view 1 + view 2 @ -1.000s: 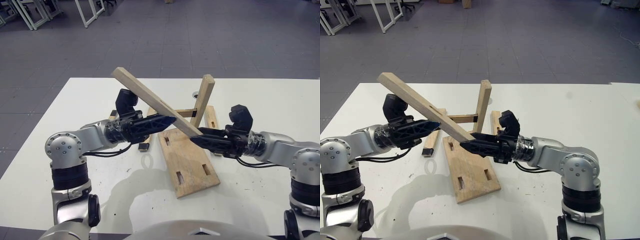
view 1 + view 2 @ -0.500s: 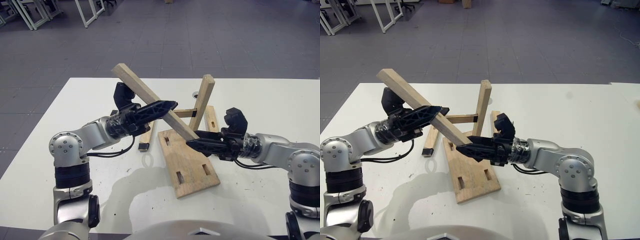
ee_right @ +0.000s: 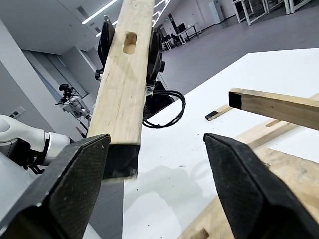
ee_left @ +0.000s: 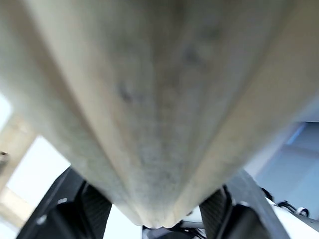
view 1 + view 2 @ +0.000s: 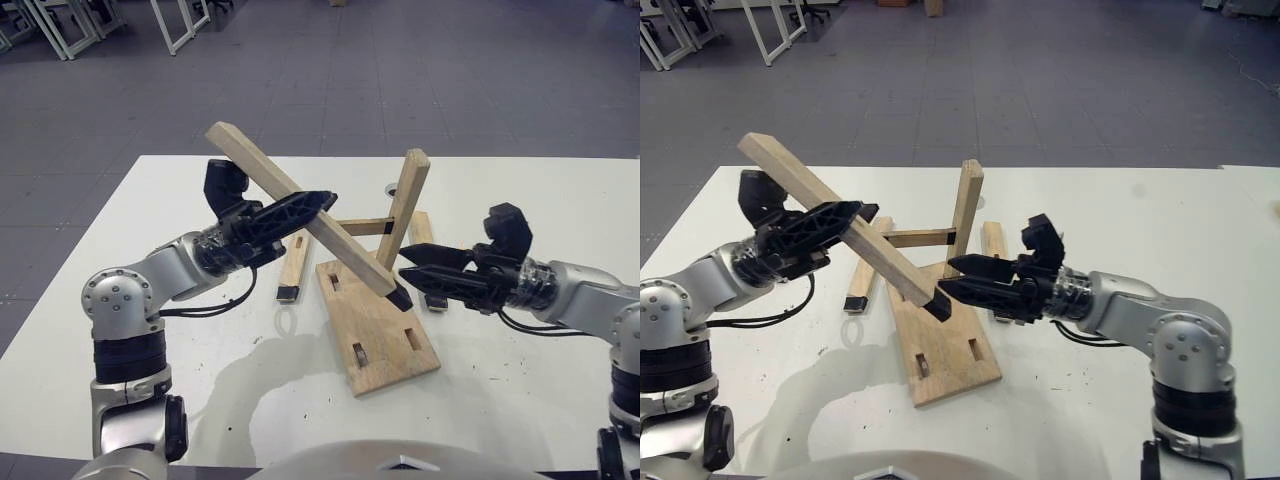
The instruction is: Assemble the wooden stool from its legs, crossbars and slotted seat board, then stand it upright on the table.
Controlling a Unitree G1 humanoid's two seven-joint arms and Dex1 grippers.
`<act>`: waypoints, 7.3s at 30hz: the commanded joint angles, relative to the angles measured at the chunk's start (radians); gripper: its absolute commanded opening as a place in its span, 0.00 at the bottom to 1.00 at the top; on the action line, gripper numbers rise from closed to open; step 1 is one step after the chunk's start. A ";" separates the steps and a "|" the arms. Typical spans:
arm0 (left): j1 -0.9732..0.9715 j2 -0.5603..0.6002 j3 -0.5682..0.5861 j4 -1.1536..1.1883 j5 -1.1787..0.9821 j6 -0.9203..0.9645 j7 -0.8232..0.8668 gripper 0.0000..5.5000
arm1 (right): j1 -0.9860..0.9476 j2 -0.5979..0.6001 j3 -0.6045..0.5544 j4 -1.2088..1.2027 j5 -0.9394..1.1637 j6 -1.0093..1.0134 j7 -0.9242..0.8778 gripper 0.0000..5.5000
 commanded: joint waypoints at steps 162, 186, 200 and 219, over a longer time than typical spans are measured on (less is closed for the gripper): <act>-0.024 0.043 -0.705 0.352 1.313 -0.639 -0.491 0.38 | -0.163 0.869 0.334 0.126 -0.916 -0.045 -0.690 0.08; -0.132 0.089 -0.729 0.561 1.343 -0.789 -0.652 0.38 | -0.118 0.118 0.260 0.277 -1.011 -0.157 -0.609 0.08; -0.148 0.044 -0.737 0.574 1.308 -0.822 -0.715 0.38 | -0.138 0.403 0.412 -0.019 -0.810 -0.019 -0.433 0.08; -0.331 -0.009 -0.674 0.753 1.368 -0.976 -0.853 0.38 | -0.051 -0.127 0.674 0.083 -1.066 -0.450 0.318 0.44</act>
